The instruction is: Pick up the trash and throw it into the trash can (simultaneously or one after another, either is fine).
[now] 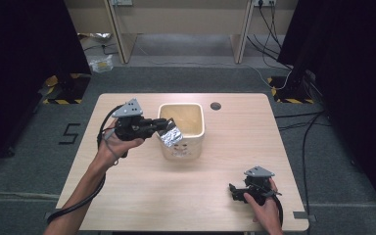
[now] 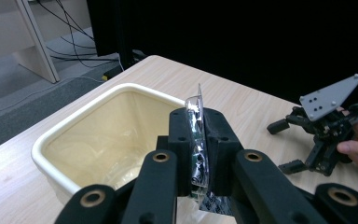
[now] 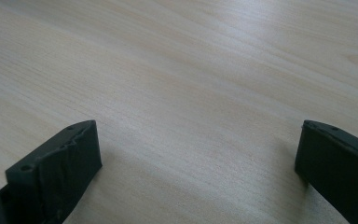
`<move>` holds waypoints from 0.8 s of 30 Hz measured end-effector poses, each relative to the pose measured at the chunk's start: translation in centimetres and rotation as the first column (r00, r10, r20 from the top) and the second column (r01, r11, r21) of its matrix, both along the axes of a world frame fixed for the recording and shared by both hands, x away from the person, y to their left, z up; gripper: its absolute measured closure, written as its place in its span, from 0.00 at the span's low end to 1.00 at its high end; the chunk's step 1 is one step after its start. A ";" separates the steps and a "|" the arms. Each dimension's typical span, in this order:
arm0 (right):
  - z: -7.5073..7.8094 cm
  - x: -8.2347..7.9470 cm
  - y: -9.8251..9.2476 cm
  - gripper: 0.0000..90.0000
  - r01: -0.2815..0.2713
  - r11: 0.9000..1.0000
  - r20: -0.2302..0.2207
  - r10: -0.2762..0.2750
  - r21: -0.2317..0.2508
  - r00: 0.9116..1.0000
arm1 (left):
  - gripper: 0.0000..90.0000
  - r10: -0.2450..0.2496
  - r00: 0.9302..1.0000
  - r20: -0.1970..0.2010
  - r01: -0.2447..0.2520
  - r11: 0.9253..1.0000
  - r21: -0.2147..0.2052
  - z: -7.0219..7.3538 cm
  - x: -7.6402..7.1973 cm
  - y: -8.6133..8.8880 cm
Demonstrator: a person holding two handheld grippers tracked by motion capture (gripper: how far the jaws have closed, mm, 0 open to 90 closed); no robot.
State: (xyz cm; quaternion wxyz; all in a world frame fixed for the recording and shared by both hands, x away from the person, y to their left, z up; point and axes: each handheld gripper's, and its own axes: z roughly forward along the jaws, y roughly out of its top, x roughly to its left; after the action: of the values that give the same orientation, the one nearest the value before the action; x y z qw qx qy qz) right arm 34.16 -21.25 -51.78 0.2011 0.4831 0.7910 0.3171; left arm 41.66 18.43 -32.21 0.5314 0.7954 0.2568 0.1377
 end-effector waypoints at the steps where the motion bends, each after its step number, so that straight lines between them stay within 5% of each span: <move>1: 0.0 0.0 0.0 0.01 0.000 1.000 0.001 0.000 0.000 1.000 | 0.91 0.004 1.000 -0.002 -0.004 1.000 0.001 0.0 0.2 -0.1; 24: 0.0 0.0 0.0 0.01 0.001 1.000 0.001 -0.001 0.002 1.000 | 0.91 0.080 0.997 -0.016 -0.079 0.997 0.004 0.0 4.3 -2.0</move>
State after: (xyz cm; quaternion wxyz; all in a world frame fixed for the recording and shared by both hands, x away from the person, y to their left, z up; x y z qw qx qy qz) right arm 34.16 -21.24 -51.78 0.2011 0.4836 0.7904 0.3179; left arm 45.92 16.43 -32.22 0.5223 0.7864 0.2922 0.1528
